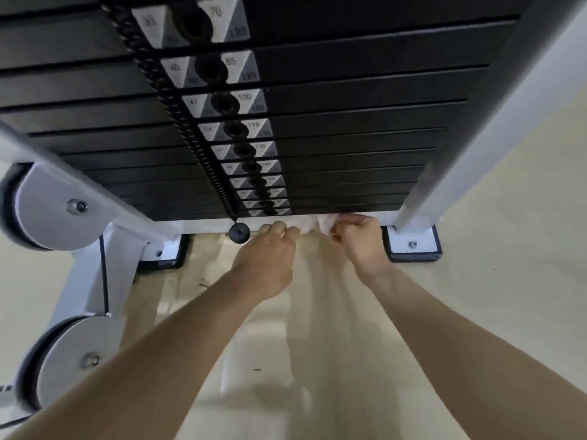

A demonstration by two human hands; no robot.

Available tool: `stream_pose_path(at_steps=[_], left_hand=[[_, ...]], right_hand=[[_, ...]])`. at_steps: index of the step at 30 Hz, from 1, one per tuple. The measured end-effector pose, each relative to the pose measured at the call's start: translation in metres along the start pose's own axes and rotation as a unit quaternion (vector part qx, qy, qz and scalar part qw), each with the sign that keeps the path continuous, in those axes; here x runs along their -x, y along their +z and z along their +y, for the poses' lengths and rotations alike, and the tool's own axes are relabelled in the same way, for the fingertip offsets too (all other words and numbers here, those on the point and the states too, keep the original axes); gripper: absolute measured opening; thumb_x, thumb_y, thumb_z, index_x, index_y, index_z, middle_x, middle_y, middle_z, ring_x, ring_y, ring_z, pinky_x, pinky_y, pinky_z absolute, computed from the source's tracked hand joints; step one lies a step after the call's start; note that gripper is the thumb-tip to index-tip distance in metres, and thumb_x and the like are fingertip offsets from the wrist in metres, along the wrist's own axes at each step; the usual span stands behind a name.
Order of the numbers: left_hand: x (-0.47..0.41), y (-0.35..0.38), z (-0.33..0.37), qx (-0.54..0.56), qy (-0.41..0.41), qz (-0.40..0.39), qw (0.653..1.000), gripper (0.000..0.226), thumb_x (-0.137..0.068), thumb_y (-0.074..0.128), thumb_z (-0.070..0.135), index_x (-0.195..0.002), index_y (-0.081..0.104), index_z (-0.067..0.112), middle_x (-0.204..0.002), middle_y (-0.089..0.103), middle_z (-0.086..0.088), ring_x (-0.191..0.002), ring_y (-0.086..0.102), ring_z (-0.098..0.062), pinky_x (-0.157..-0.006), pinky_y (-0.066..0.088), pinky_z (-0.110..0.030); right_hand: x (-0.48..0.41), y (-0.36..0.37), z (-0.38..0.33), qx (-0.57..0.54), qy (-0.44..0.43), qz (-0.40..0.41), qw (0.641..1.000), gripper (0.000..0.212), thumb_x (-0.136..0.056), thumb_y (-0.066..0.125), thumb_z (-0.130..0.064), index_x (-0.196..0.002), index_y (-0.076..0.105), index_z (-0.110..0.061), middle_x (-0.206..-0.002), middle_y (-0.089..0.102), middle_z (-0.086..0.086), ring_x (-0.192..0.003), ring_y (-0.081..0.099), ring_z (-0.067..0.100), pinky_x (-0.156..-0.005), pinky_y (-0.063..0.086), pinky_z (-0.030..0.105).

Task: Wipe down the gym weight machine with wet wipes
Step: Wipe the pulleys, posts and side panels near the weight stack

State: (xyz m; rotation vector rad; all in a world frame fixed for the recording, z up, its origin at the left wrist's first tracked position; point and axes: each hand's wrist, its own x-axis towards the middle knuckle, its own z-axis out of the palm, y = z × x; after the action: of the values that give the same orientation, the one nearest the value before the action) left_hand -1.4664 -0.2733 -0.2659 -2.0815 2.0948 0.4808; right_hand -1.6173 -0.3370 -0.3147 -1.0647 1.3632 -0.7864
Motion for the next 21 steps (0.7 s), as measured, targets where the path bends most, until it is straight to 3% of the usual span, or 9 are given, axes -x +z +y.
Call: stream_pose_path(at_steps=[3,4,6,8,10,13,15,18,21], left_hand=[[-0.001,0.006,0.017,0.045,0.026,-0.015,0.999,0.07,-0.084,0.048,0.0,-0.148,0.027,0.019,-0.146,0.03,-0.002,-0.133,0.033,-0.024,-0.103,0.041,-0.038],[-0.003,0.008,0.024,0.06,0.036,-0.01,0.998,0.07,-0.084,0.047,-0.001,-0.148,0.027,0.021,-0.146,0.029,-0.001,-0.133,0.033,-0.024,-0.102,0.041,-0.038],[-0.004,0.01,0.036,0.085,0.051,0.009,0.995,0.068,-0.082,0.046,-0.001,-0.145,0.032,0.021,-0.143,0.033,-0.001,-0.13,0.036,-0.025,-0.101,0.041,-0.039],[-0.006,0.012,0.045,0.107,0.047,0.016,0.993,0.067,-0.082,0.047,0.001,-0.145,0.033,0.019,-0.145,0.034,-0.002,-0.131,0.037,-0.026,-0.104,0.039,-0.038],[-0.009,0.013,0.05,0.134,0.03,0.019,0.99,0.071,-0.084,0.048,0.003,-0.15,0.026,0.017,-0.151,0.03,-0.003,-0.136,0.034,-0.025,-0.109,0.034,-0.035],[-0.012,0.015,0.061,0.166,0.036,0.009,0.985,0.074,-0.085,0.046,0.001,-0.153,0.021,0.015,-0.159,0.021,-0.002,-0.144,0.026,-0.023,-0.113,0.029,-0.03],[-0.014,0.017,0.074,0.187,0.043,-0.021,0.981,0.075,-0.086,0.045,0.001,-0.154,0.016,0.016,-0.162,0.014,-0.001,-0.147,0.018,-0.02,-0.116,0.023,-0.028],[-0.018,0.021,0.104,0.225,0.064,-0.047,0.971,0.079,-0.087,0.045,0.0,-0.156,0.012,0.019,-0.163,0.008,0.004,-0.147,0.019,-0.017,-0.115,0.027,-0.03],[-0.021,0.022,0.127,0.242,0.064,-0.069,0.966,0.08,-0.085,0.046,0.0,-0.155,0.014,0.022,-0.162,0.01,0.007,-0.143,0.025,-0.016,-0.109,0.034,-0.027]], right_hand=[[-0.005,-0.037,0.012,-0.044,0.058,0.134,0.988,0.033,-0.08,0.049,0.003,-0.058,0.062,-0.017,-0.062,0.059,-0.007,-0.067,0.052,0.01,-0.07,0.041,0.025],[-0.007,-0.038,0.016,-0.05,0.07,0.143,0.986,0.032,-0.08,0.048,0.003,-0.059,0.059,-0.019,-0.065,0.06,-0.004,-0.07,0.052,0.012,-0.07,0.041,0.025],[-0.005,-0.027,0.016,-0.029,0.039,0.089,0.995,0.03,-0.078,0.047,0.005,-0.061,0.055,-0.018,-0.068,0.058,0.008,-0.068,0.052,0.015,-0.067,0.042,0.029],[0.001,-0.011,0.012,0.068,-0.04,-0.011,0.997,0.023,-0.079,0.049,0.007,-0.068,0.061,-0.009,-0.064,0.054,0.004,-0.059,0.049,0.007,-0.061,0.041,0.025],[0.007,-0.002,0.004,0.117,-0.067,-0.053,0.989,0.024,-0.082,0.049,0.008,-0.078,0.069,-0.005,-0.066,0.059,-0.002,-0.056,0.053,-0.001,-0.061,0.043,0.018],[0.005,-0.021,0.004,0.056,-0.002,0.026,0.998,0.024,-0.08,0.046,0.002,-0.065,0.059,-0.013,-0.059,0.052,-0.005,-0.062,0.048,0.013,-0.067,0.042,0.029],[0.007,-0.048,0.007,0.0,0.053,0.076,0.996,0.014,-0.077,0.042,-0.004,-0.07,0.054,-0.004,-0.064,0.054,0.003,-0.066,0.047,0.015,-0.062,0.039,0.025],[0.021,-0.07,0.0,-0.09,0.057,0.041,0.993,0.018,-0.08,0.035,0.01,-0.079,0.051,0.004,-0.067,0.058,0.001,-0.055,0.051,0.005,-0.052,0.039,0.014],[0.03,-0.073,0.001,-0.12,0.054,0.059,0.99,0.012,-0.073,0.039,0.005,-0.08,0.048,0.01,-0.071,0.05,0.007,-0.068,0.049,0.017,-0.066,0.04,0.027]])
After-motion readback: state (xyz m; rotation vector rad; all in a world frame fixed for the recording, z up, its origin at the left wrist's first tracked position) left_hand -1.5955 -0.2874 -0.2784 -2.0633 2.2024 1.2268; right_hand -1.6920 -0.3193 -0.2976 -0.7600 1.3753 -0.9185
